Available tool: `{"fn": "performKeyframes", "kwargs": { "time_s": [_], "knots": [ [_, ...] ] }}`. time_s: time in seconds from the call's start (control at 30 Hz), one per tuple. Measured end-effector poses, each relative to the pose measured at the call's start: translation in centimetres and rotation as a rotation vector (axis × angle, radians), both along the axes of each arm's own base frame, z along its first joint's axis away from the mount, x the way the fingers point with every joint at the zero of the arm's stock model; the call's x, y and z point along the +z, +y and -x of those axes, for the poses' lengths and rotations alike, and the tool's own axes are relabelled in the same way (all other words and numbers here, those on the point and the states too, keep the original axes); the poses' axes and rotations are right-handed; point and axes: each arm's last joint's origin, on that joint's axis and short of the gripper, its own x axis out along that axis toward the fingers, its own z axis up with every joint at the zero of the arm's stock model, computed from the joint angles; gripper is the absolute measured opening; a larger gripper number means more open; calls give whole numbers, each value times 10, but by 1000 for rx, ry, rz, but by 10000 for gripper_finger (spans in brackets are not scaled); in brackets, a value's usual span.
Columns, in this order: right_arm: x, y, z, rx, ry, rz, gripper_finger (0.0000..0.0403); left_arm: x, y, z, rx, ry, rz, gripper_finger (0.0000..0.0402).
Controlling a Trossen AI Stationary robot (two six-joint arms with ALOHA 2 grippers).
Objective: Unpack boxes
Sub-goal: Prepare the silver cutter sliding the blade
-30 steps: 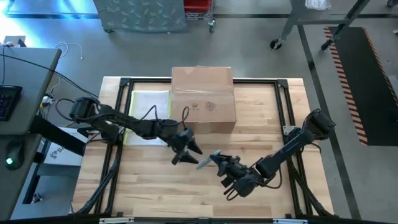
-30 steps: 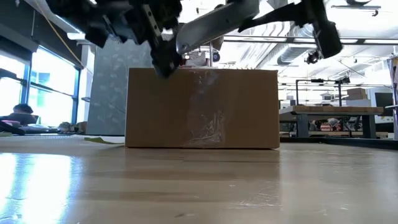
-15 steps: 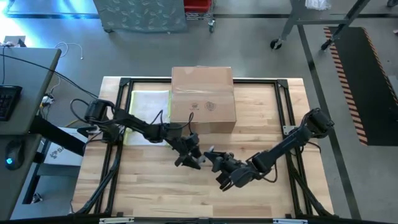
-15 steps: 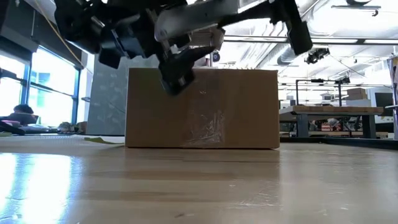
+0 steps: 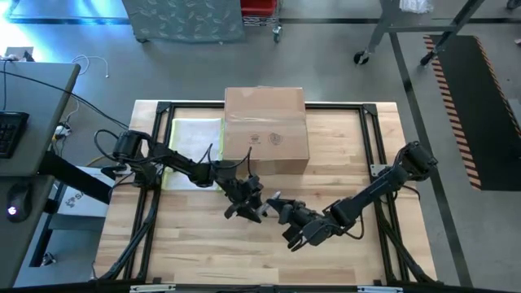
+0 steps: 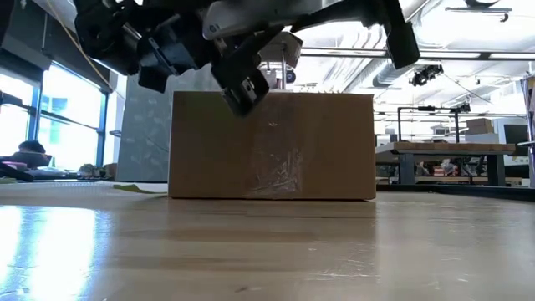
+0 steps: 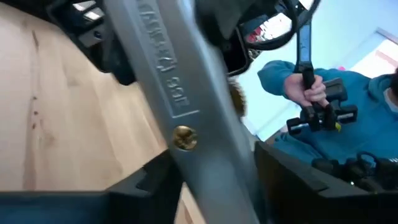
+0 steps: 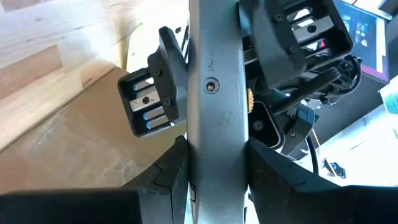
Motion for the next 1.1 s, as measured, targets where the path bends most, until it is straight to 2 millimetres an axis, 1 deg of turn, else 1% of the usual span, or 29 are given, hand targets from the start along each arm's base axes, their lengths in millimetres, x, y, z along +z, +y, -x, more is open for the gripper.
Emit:
{"fn": "performKeyframes", "kwargs": {
  "time_s": [0.1,0.23,0.4,0.43,0.47,0.57,0.63,0.67,0.73,0.8,0.87,0.97,1.03,1.1],
  "knots": [
    [-1,1,1,10,19,21,112,-3,1,0,10,55,24,107],
    [-1,0,1,2,7,-11,112,-5,3,0,27,83,38,104],
    [-7,-1,3,-45,-34,-163,113,-8,4,-1,78,135,52,104],
    [-7,-1,3,-58,-52,-203,126,-9,5,-1,96,140,41,104],
    [-7,-1,3,-76,-88,-262,149,-9,5,-1,122,132,21,103],
    [-1,-2,2,-183,-227,-391,234,-8,7,-2,188,116,-8,101],
    [0,-4,2,-256,-305,-450,279,-10,8,-3,221,115,-30,101],
    [0,-2,4,-280,-338,-475,294,-10,9,-3,237,112,-47,101],
    [3,1,8,-307,-397,-542,309,-10,11,-3,304,103,-81,101],
    [8,6,15,-312,-457,-646,311,-9,12,-3,369,88,-116,101],
    [12,12,22,-318,-534,-811,304,-6,13,-3,448,73,-158,101],
    [21,16,27,-324,-644,-1225,288,-3,12,-1,564,62,-222,101],
    [22,19,26,-318,-637,-1423,276,0,9,0,629,49,-246,101],
    [18,20,23,-308,-586,-1511,259,1,5,0,681,42,-257,101]
  ]
}}
